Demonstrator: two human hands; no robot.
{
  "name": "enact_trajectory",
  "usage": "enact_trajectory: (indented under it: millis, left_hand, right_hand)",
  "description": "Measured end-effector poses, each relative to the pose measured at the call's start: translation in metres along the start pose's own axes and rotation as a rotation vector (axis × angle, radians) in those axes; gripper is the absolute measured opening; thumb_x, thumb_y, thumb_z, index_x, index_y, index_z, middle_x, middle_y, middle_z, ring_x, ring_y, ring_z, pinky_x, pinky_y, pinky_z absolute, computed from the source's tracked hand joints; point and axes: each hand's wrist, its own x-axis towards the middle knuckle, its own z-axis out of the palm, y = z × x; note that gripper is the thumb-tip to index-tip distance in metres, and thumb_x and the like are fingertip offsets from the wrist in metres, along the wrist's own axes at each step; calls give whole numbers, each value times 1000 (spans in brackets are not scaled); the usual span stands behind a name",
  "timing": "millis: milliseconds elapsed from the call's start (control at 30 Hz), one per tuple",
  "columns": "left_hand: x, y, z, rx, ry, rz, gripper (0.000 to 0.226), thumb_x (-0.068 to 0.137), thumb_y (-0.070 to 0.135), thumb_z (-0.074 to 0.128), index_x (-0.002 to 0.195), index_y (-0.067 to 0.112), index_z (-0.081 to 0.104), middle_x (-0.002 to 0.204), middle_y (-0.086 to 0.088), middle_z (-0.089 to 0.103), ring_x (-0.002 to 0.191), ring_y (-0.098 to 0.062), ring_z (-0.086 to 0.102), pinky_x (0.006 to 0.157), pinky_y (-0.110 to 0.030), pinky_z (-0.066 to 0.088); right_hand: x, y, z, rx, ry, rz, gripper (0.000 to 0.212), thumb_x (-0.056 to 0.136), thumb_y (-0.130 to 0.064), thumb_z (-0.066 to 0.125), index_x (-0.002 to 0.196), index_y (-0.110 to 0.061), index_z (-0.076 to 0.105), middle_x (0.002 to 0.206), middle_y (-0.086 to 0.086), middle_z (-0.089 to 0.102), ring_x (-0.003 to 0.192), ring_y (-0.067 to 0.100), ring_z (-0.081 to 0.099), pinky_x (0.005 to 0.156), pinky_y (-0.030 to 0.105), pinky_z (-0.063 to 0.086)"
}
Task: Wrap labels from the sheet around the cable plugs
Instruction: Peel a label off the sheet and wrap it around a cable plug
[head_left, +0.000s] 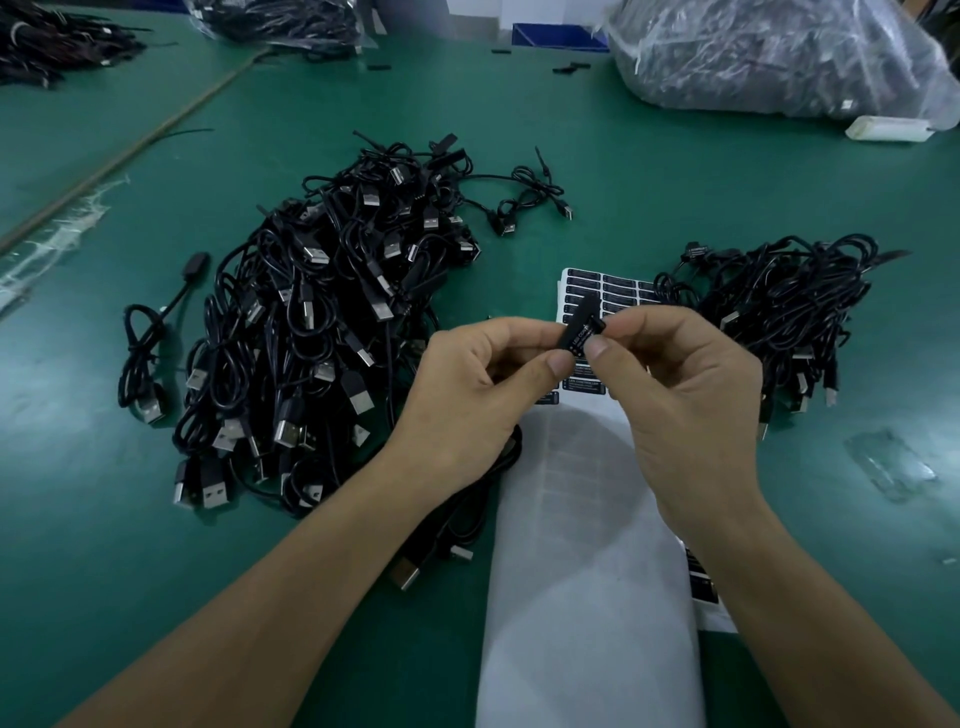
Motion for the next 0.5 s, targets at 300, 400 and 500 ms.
enact_trajectory:
  millis: [300, 400, 500]
  left_hand:
    - [0, -1, 1, 28, 5, 6, 19, 92, 4, 70, 102, 18, 75, 93, 5, 79, 88, -10, 74, 79, -21, 56]
    - [0, -1, 1, 22, 4, 13, 18, 92, 3, 70, 104, 15, 75, 93, 5, 78, 88, -8, 73, 78, -19, 55]
    - [0, -1, 1, 12, 7, 12, 18, 91, 2, 70, 103, 15, 75, 92, 4, 78, 87, -9, 73, 78, -19, 56]
  right_hand:
    - [-1, -2, -1, 87, -11, -21, 25, 87, 5, 70, 84, -20, 68, 70, -10, 69, 64, 2, 60, 62, 14, 49]
    - [-1, -3, 0, 96, -22, -16, 25, 86, 5, 72, 83, -20, 69, 70, -10, 69, 63, 2, 61, 62, 14, 49]
    - [-1, -3, 0, 98, -6, -3, 24, 85, 4, 74, 84, -20, 68, 69, -8, 70, 63, 4, 63, 62, 14, 50]
